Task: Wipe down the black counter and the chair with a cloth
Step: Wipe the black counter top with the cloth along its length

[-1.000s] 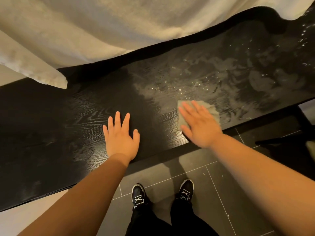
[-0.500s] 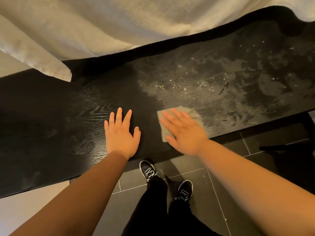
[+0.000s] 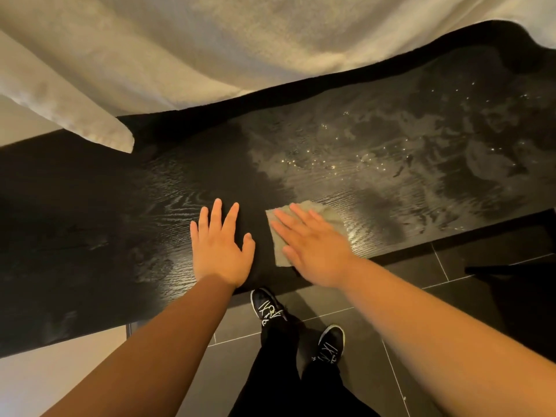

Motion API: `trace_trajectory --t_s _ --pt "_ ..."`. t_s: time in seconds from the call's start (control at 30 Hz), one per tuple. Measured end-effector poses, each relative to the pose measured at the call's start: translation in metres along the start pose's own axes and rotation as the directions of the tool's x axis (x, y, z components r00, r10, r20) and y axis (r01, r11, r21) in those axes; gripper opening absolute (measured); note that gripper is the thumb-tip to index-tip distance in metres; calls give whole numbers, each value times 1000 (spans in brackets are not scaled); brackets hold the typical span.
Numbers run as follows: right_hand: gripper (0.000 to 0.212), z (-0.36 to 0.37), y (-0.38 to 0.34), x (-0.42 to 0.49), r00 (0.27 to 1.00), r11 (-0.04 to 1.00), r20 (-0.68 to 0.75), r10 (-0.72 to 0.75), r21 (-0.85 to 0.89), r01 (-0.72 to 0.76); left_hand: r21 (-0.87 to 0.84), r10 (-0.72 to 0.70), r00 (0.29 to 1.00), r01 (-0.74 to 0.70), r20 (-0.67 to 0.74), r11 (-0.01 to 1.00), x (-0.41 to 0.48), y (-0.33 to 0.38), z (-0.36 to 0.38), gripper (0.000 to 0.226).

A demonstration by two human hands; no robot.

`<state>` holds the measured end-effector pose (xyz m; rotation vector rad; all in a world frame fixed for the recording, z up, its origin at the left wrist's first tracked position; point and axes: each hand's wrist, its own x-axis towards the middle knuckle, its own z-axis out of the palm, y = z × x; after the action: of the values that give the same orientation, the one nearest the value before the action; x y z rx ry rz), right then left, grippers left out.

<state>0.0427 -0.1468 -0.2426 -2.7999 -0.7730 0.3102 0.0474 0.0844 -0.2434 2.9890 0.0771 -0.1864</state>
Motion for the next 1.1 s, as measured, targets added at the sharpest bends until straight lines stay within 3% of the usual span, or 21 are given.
trace_trajectory --t_s 0.07,0.17,0.33,0.4,0.47,0.53,0.6,0.73,0.83,0.9,1.0,1.1 --pt "62 -3 34 -2 998 999 -31 47 -20 -48 -9 -8 1000 8 5 1000 0 -1 1 69" --pt "62 -19 74 -6 961 963 -64 271 16 -270 -21 -8 1000 8 -3 1000 -1 -1 2 69" --pt "69 -21 45 7 904 905 -48 426 15 -425 -21 -5 1000 5 3 1000 0 -3 2 70" --pt "71 -16 17 16 929 929 5 370 17 -370 -20 -5 1000 5 1 1000 0 -3 2 70" --pt "71 -9 -5 20 979 980 50 200 -16 -199 -21 2 1000 -3 -12 1000 0 -2 2 71" --pt "69 -6 -2 21 995 999 88 35 -27 -33 -26 2 1000 -2 -12 1000 0 -2 2 72" --pt "68 -9 27 20 997 1000 73 5 -23 -3 -31 1 1000 -2 -9 1000 0 -2 1 71" --pt "69 -26 90 10 952 951 -12 306 -31 -306 -46 -1 1000 1 -12 999 0 -3 1 70" --pt "71 -31 72 18 897 898 -29 440 13 -440 -42 -6 1000 5 -4 999 1 -2 2 69" --pt "73 -27 36 27 925 925 12 380 26 -380 -43 -8 1000 8 0 999 1 -2 2 69" --pt "75 -15 -11 33 989 994 97 108 -15 -107 -32 -6 1000 7 7 999 2 -2 1 70" --pt "69 -15 4 35 995 1000 98 -25 5 24 -30 -2 1000 3 7 1000 2 -3 2 71"
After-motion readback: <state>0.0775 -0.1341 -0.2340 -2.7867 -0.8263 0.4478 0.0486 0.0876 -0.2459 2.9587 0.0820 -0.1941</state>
